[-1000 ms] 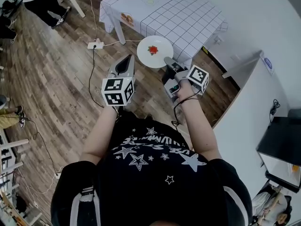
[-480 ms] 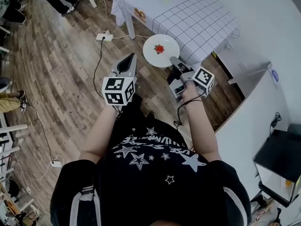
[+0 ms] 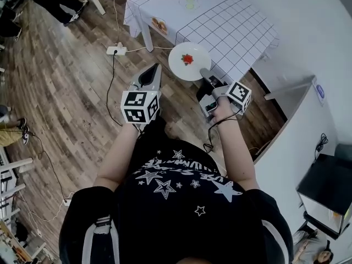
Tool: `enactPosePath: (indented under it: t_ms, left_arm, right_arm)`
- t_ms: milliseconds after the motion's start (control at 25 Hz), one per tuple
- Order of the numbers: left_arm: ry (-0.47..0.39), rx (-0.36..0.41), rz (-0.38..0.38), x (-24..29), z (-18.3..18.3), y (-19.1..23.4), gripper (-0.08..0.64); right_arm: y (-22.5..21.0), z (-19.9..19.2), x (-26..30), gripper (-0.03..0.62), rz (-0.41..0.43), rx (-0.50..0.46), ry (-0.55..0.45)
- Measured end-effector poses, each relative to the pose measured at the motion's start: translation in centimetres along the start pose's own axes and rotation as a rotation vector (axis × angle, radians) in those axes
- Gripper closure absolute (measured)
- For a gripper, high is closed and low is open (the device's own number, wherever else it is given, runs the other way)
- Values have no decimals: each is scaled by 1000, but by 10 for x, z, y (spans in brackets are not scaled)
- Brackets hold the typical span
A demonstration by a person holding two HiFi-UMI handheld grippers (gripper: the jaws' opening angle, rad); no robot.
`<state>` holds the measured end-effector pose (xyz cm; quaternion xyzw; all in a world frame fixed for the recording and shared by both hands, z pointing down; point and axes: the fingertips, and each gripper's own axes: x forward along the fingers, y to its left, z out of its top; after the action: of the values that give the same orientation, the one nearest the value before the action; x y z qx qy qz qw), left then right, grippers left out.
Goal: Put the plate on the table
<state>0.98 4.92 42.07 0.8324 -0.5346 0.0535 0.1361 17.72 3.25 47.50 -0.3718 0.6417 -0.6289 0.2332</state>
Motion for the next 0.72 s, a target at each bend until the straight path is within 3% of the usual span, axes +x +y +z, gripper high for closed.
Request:
enactPosePath:
  t_ms: [80,240,440,720]
  left_arm:
    - [7,-1,-9,16,5,13,552]
    - [9,-12,-27,53,18,41,552]
    - [4,-16,-53,63,14,76,552]
    - [40,-11,-100,132,55,112,552]
  right_arm:
    - [1,9,17,571,13,17,-17]
    - [2,29,47,571,-41,3,-34]
    - [2,26,77,571,-37,-2,-75]
    - [22,73,134,571,-70,28,-120]
